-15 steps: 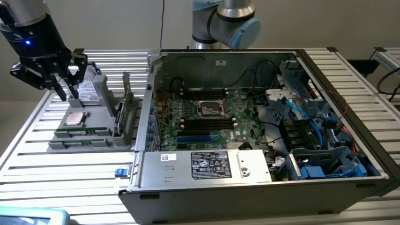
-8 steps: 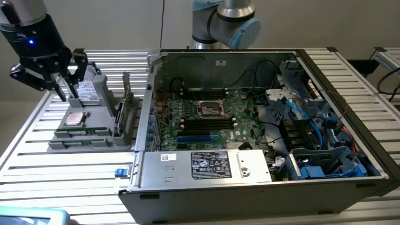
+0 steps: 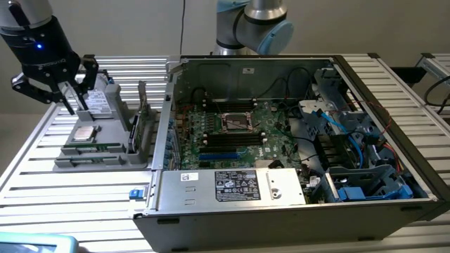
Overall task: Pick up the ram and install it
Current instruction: 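Pick up the ram and move it above insertion slot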
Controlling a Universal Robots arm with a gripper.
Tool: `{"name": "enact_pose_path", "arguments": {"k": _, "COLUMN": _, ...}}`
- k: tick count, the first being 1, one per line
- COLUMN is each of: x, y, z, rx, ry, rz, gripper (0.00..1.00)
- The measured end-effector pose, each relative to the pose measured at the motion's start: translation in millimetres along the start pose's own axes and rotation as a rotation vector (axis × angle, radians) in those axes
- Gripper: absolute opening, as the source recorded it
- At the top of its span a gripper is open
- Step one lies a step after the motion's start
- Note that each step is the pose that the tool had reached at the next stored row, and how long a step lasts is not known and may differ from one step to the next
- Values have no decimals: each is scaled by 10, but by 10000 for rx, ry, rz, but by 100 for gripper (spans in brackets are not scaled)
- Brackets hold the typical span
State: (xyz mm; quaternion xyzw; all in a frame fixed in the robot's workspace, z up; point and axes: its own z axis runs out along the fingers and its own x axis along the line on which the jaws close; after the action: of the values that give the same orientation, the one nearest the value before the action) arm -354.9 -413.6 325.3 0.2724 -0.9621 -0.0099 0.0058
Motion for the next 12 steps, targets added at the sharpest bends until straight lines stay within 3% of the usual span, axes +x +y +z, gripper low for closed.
{"name": "enact_pose_path", "arguments": {"k": 12, "x": 0, "y": 0, "z": 1, "rx": 12, "ry": 48, "rz": -2181, "gripper": 33}}
